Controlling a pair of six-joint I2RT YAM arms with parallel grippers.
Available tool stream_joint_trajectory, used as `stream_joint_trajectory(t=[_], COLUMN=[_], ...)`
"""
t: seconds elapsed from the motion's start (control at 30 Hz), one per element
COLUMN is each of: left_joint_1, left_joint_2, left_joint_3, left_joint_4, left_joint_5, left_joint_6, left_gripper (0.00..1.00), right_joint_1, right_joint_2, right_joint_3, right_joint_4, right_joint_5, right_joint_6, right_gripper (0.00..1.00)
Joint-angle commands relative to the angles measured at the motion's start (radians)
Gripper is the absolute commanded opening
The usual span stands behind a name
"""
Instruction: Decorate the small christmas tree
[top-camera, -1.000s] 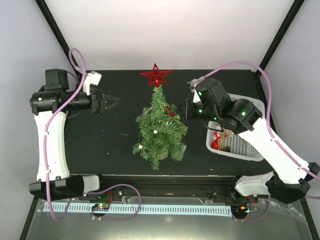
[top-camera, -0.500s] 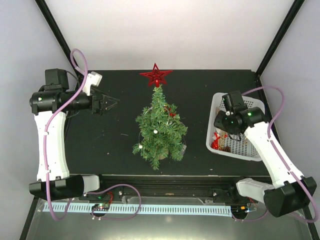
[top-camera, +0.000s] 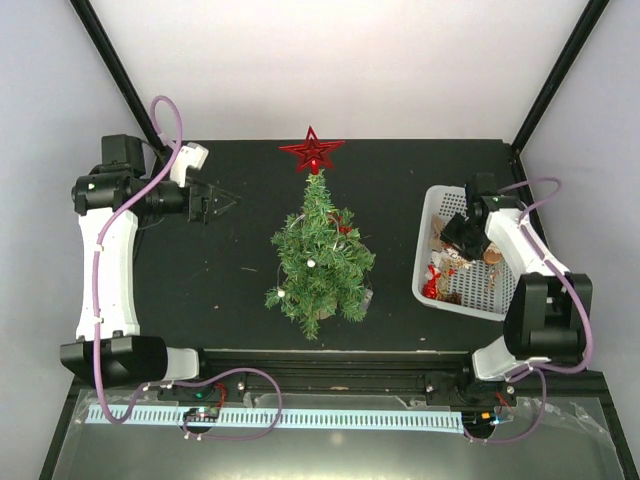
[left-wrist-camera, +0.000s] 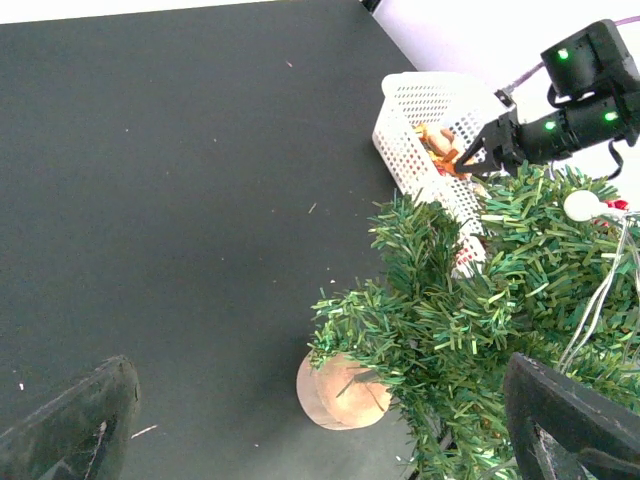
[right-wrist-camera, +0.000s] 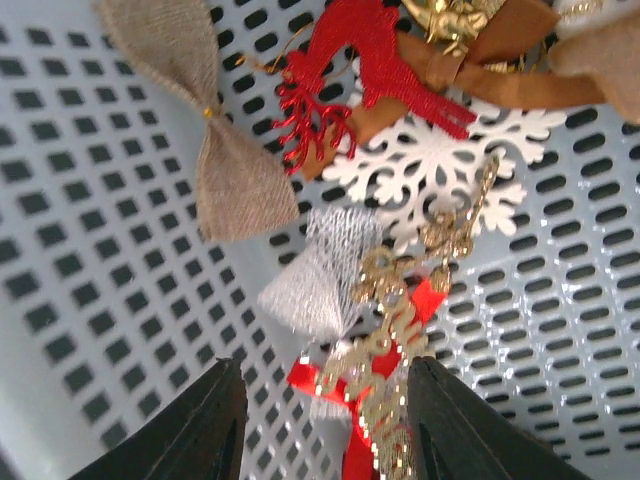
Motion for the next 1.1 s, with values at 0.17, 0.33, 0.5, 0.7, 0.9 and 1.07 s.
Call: stream_joint_trajectory(t=[0.17, 0.33, 0.5, 0.7, 0.9, 1.07], left_joint_1=[-0.010, -0.010, -0.010, -0.009, -0.010, -0.010], left_joint_2=[0.012, 0.027, 0.039, 0.041, 0.046, 0.049], left_joint_3=[-0.017, -0.012, -0.009, -0.009, -0.007, -0.003], left_joint_4=[0.028, 0.039, 0.042, 0.047, 0.037, 0.040], left_joint_5=[-0.010, -0.006, -0.009, -0.003, -0.006, 0.000], left_joint_6=[0.020, 0.015, 0.012, 0.003, 0.010, 0.005], left_gripper=[0.99, 0.99, 0.99, 0.99, 0.99, 0.99], right_joint_1=[-0.032, -0.065, -0.095, -0.162, -0.183, -0.189], right_joint_2=[0.040, 0.074, 0.101, 0.131, 0.164, 0.171], right_joint_3=[-0.046, -0.106, -0.137, -0.182, -0.156, -0.141], right_joint_4=[0.069, 0.111, 0.131, 0.203, 0.223, 0.230], right_joint_5=[0.025, -0.015, -0.020, -0.062, -0.068, -0.067], right_joint_6=[0.018, 0.033, 0.057, 0.094, 0.096, 0.088], right_gripper=[0.47, 0.47, 0.48, 0.55, 0.54, 0.47])
